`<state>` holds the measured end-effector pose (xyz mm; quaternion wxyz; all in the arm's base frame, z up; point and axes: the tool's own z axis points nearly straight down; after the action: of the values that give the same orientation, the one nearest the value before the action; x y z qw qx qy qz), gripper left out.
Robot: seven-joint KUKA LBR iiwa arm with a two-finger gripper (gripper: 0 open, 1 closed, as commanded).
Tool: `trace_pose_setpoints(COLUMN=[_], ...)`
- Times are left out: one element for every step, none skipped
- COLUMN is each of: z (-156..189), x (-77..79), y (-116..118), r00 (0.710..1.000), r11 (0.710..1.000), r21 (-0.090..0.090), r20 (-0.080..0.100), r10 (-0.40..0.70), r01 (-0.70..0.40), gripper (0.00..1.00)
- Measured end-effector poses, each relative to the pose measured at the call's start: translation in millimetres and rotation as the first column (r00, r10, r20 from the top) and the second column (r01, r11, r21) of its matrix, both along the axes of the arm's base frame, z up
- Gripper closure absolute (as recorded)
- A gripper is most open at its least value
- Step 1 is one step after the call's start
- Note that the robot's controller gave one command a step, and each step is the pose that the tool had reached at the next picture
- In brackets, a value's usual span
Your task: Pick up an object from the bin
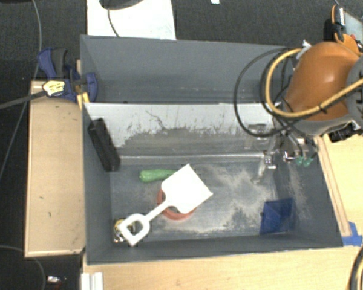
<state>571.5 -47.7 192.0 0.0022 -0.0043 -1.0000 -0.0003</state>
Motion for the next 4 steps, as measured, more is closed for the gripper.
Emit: trace_pose_setpoints(z=[4.8,-98.5,-58.4,-84.4], x=[1.6,-37.7,-50.7,-69.2], y=[0.3,-62.1,-79.4,-72.1], r00=[1.000,0.905,0.909,0.521], r11=[1.000,0.905,0.909,0.521], r21=[-0.001,-0.004,-0.003,-0.001], r20=[0.008,0.010,0.010,0.004], r10=[0.002,0.425,0.417,0.854], r01=[-0.002,-0.425,-0.417,-0.854], gripper=[0.00,0.00,0.00,0.00])
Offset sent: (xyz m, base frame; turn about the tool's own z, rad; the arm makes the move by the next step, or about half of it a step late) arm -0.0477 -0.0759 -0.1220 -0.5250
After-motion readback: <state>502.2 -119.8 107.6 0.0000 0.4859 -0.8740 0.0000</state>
